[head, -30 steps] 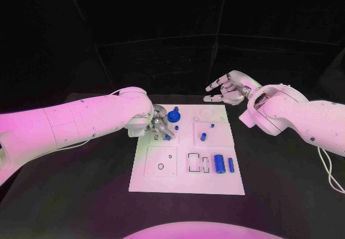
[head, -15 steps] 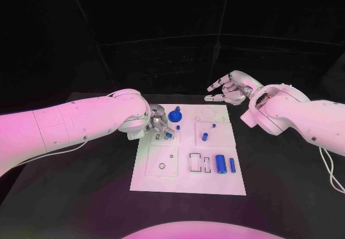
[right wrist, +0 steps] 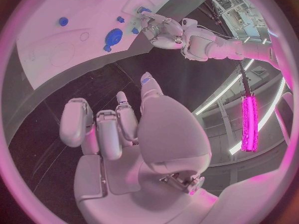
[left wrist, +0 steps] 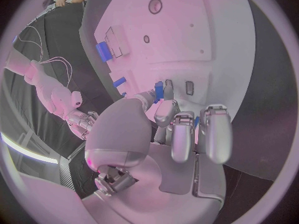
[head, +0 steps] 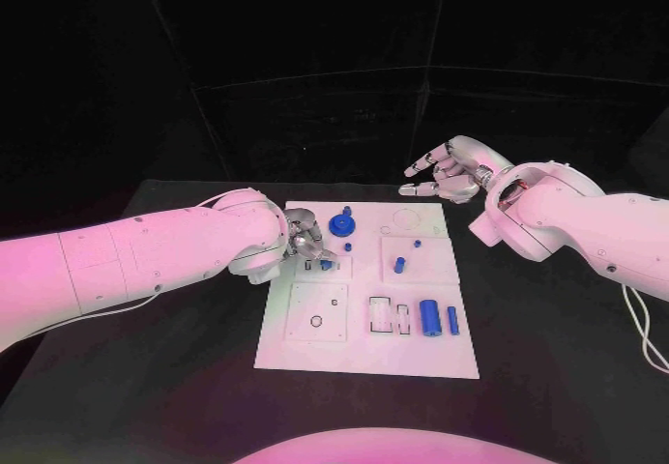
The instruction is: Assemble the parts on the task board
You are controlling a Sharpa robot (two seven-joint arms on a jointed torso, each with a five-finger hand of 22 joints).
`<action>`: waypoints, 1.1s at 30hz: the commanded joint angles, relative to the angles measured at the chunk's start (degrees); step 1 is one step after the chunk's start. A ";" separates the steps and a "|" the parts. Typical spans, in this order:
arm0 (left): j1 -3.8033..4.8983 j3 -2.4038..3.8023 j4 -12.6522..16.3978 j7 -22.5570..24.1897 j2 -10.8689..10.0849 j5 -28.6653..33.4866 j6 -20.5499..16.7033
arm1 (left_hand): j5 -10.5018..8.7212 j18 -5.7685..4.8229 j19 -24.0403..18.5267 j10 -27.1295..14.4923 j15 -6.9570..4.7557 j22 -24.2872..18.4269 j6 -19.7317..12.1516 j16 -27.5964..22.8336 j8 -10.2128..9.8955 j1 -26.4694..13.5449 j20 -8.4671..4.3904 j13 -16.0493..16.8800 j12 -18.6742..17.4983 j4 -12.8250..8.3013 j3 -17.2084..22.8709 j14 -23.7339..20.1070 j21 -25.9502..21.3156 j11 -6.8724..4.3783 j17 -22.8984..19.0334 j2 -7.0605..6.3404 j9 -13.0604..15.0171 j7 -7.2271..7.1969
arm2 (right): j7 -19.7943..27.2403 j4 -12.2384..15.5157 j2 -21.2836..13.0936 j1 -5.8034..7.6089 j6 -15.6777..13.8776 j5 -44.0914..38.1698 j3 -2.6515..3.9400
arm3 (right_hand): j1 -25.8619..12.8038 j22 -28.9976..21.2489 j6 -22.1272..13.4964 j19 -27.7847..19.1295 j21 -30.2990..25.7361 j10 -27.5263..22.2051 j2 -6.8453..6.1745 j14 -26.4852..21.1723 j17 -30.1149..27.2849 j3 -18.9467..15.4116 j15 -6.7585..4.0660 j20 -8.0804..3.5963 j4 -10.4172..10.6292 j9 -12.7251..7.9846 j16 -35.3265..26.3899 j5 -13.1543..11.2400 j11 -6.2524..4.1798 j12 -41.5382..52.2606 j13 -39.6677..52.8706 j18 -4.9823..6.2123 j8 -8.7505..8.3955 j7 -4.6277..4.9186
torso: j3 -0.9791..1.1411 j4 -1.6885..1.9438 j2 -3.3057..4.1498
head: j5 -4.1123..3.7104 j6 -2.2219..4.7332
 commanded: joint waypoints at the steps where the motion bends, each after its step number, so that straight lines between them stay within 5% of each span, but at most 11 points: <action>1: -0.36 0.02 -0.26 0.38 0.25 -4.40 -2.59 | -0.05 -0.72 2.20 0.42 -0.01 4.54 0.21 0.18 0.32 -0.05 0.03 0.05 0.23 -6.96 7.35 6.06 -0.15 -0.06 15.09 -0.04 0.11 -0.28 | -0.01 0.04 -0.05 0.12 0.44 -0.17 0.04 | -0.29 -0.05 0.18 -0.33 -0.26 -0.29 0.40 3.87 4.94 -0.23 -0.35 -0.11 0.05 -0.06 -0.27 -0.38 -0.27 -0.20 1.15 1.00 0.24 0.01 | 0.02 -0.05 0.01 | 0.07 0.02; 10: -1.04 0.02 -0.83 0.13 0.70 -6.89 -2.58 | -0.06 -0.70 2.19 0.43 -0.02 4.49 0.21 0.18 0.36 -0.07 0.01 0.05 0.24 -7.06 7.53 6.06 -0.19 -0.08 15.09 -0.12 0.17 -0.30 | -0.02 0.00 -0.04 0.12 0.47 -0.17 0.04 | -0.29 -0.05 0.18 -0.33 -0.26 -0.29 0.40 3.87 4.94 -0.23 -0.35 -0.11 0.05 -0.06 -0.27 -0.38 -0.27 -0.20 1.15 1.00 0.24 0.01 | -0.03 -0.01 0.10 | -0.04 0.02; 33: -1.12 0.03 -0.88 -0.34 0.44 -7.37 2.09 | -0.07 -0.69 2.18 0.33 -0.09 4.45 0.20 0.18 0.68 -0.20 -0.05 -0.23 0.04 -7.73 8.73 6.06 -0.26 -0.15 15.09 -0.58 0.64 -0.37 | -0.10 -0.27 0.26 0.12 0.92 -0.17 0.03 | -0.32 -0.05 0.18 -0.32 -0.26 -0.28 0.43 3.87 4.92 -0.36 -0.35 -0.11 0.14 -0.06 -0.29 -0.50 -0.27 -0.18 1.16 1.00 0.26 0.01 | 0.00 -0.05 0.11 | 0.00 -0.31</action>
